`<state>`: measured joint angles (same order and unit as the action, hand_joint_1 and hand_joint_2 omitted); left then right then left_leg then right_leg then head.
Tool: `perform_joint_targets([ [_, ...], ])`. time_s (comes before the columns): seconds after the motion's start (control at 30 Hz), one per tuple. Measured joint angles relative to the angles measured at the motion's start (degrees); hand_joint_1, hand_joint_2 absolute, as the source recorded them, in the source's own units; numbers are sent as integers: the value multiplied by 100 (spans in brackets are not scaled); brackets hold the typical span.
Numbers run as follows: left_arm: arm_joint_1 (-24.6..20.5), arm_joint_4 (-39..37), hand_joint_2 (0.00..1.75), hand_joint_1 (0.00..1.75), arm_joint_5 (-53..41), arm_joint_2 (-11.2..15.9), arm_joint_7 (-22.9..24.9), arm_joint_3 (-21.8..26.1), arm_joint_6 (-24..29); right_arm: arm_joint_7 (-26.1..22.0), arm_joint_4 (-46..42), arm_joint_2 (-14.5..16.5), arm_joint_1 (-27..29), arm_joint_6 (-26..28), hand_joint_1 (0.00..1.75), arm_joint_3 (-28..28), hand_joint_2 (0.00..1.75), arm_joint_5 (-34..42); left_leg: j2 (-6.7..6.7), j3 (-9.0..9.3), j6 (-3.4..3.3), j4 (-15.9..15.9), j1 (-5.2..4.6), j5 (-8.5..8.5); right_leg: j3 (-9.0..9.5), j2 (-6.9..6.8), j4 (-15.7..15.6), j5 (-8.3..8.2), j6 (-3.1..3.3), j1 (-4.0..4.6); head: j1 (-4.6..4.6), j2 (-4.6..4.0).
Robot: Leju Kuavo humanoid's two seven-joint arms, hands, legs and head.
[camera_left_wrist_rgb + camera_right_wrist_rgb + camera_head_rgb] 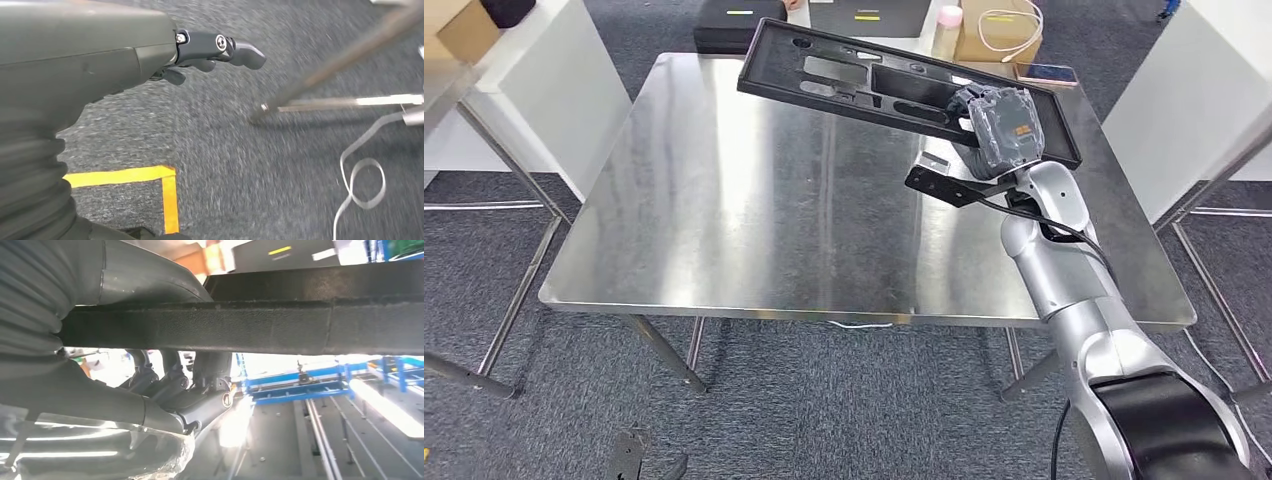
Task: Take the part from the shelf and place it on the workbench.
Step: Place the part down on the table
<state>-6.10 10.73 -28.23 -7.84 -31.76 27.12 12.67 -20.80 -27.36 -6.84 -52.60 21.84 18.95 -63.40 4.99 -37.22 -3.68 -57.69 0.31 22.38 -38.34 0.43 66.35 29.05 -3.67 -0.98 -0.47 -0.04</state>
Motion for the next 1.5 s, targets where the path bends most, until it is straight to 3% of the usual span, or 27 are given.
perform_joint_targets([
  [0.03, 2, -1, 175, 0, 18, 3, 53, 29, -44, 28, 31, 4, -48, -35, 175, -14, 175, -32, 59, -5, 21, -22, -12, 13, 153, 35, -385, -180, -14, -15, 4, 0],
  [0.1, 26, 3, 175, 0, 39, 3, 141, 70, -100, 70, 92, 21, -122, -100, 175, -40, 175, -98, 139, -38, 55, -56, -36, 32, 318, 70, -799, -360, 43, -32, 6, 0],
  [0.17, 61, 7, 175, 0, 32, -1, 180, 97, -142, 103, 140, 48, -167, -132, 175, -70, 175, -155, 153, -58, 42, -64, -40, 30, 332, 71, -835, -383, 113, -25, 1, 0],
  [0.23, 73, 7, 175, 0, 18, -4, 215, 124, -206, 159, 181, 68, -230, -146, 175, -99, 175, -220, 125, -44, 22, -47, -34, 24, 332, 88, -839, -391, 124, -16, 0, 0],
  [0.5, 41, 7, 175, 0, -127, -81, 310, 145, -151, 413, 331, 23, -396, -50, 175, -273, 175, -514, 23, 8, 40, 3, -36, 35, 332, 173, -844, -406, 167, 1, 0, 0],
  [0.63, 33, 7, 175, 0, -174, -103, 321, 144, -231, 570, 410, -56, -431, -56, 0, -324, 0, -680, 18, 9, 75, 4, -33, 38, 332, 174, -843, -405, 178, 9, 1, 0],
  [0.77, 29, 7, 0, 0, -178, -121, 433, 145, -189, 602, 484, -141, -465, -58, 0, -413, 0, -712, 18, 8, 93, 3, -37, 38, 332, 173, -843, -406, 179, 8, 2, 0],
  [1.0, 30, 7, 0, 0, -290, -124, 748, 145, -143, 548, 596, -208, -463, -59, 0, -522, 0, -778, 16, 2, 94, -1, -73, 37, 331, 172, -844, -406, 178, 5, 4, 0],
  [1.5, 28, 7, 0, 0, -286, -130, 738, 145, -305, 533, 627, -210, -467, -58, 0, -546, 0, -915, 17, 2, 90, -10, -101, 38, 331, 171, -846, -406, 175, 1, 3, -1],
])
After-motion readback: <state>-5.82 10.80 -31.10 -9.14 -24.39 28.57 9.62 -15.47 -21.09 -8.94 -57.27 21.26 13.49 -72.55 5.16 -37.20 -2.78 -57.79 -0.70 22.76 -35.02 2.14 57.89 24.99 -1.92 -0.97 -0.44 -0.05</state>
